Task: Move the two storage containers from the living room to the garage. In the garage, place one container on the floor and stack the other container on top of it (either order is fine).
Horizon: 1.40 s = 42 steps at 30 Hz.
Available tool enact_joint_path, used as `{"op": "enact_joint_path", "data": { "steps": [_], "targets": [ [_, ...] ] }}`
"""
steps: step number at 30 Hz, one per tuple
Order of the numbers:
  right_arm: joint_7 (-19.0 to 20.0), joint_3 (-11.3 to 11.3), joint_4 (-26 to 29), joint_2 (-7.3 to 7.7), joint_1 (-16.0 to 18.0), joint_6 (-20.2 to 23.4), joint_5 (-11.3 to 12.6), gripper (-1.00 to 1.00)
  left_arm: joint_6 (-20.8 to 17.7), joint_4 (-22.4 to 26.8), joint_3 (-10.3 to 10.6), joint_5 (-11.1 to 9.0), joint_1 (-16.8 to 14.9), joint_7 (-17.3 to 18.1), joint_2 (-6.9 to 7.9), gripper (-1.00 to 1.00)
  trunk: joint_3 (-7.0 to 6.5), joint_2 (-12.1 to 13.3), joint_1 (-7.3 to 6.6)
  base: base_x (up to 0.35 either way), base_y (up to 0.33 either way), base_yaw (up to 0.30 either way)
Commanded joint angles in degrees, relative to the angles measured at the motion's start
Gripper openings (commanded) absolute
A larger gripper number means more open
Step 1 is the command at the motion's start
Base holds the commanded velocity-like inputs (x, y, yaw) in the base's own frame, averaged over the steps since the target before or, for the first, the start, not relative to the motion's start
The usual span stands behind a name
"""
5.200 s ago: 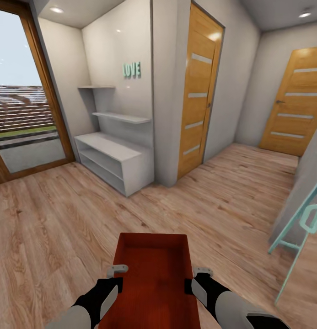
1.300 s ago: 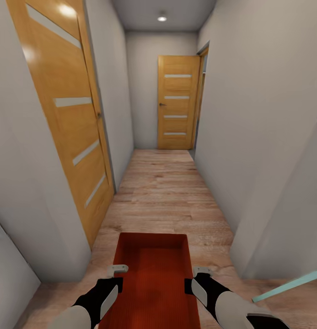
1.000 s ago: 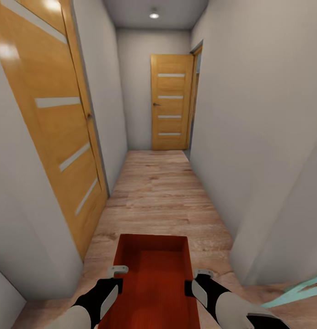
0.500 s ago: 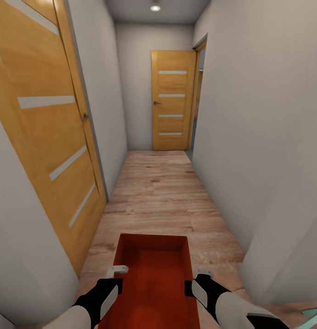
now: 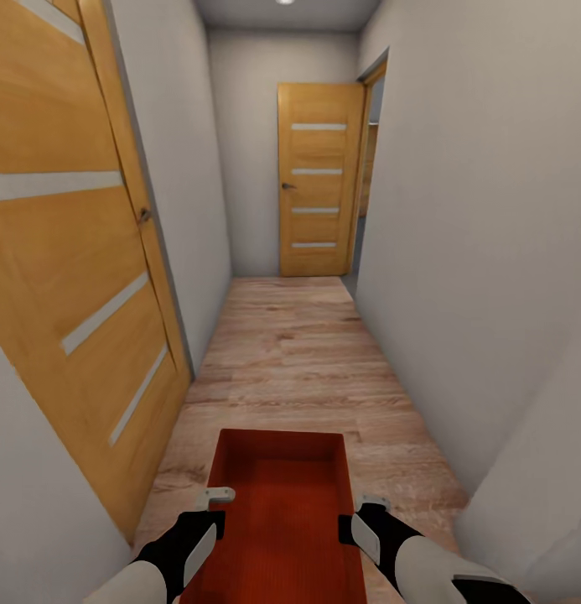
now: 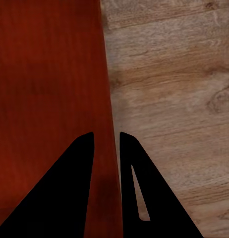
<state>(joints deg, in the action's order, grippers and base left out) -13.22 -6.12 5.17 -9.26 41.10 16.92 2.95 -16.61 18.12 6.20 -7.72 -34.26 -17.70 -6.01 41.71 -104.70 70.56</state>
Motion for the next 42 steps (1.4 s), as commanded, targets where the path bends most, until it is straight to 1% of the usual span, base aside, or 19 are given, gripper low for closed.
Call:
{"op": "enact_joint_path", "data": {
  "steps": [1,13,42],
  "targets": [
    [-0.23,0.68,0.28,0.30,0.03,-2.95,0.48,-1.00,-1.14,-0.02,-0.04,-2.45,-0.02,4.70,0.12,-1.00,0.11,-0.03,0.03,0.324,0.000,0.000],
    [-0.23,0.69,0.28,0.30,0.03,-2.95,0.48,-1.00,-1.14,-0.02,-0.04,-2.47,-0.02,4.70,0.12,-1.00,0.71,-0.03,0.03,0.324,0.000,0.000],
    [-0.23,0.75,0.28,0.30,0.03,-2.95,0.39,-1.00,-1.14,-0.02,-0.04,-2.46,-0.02,4.70,0.12,-1.00,0.74,-0.03,0.03,0.324,0.000,0.000]
  ]
}}
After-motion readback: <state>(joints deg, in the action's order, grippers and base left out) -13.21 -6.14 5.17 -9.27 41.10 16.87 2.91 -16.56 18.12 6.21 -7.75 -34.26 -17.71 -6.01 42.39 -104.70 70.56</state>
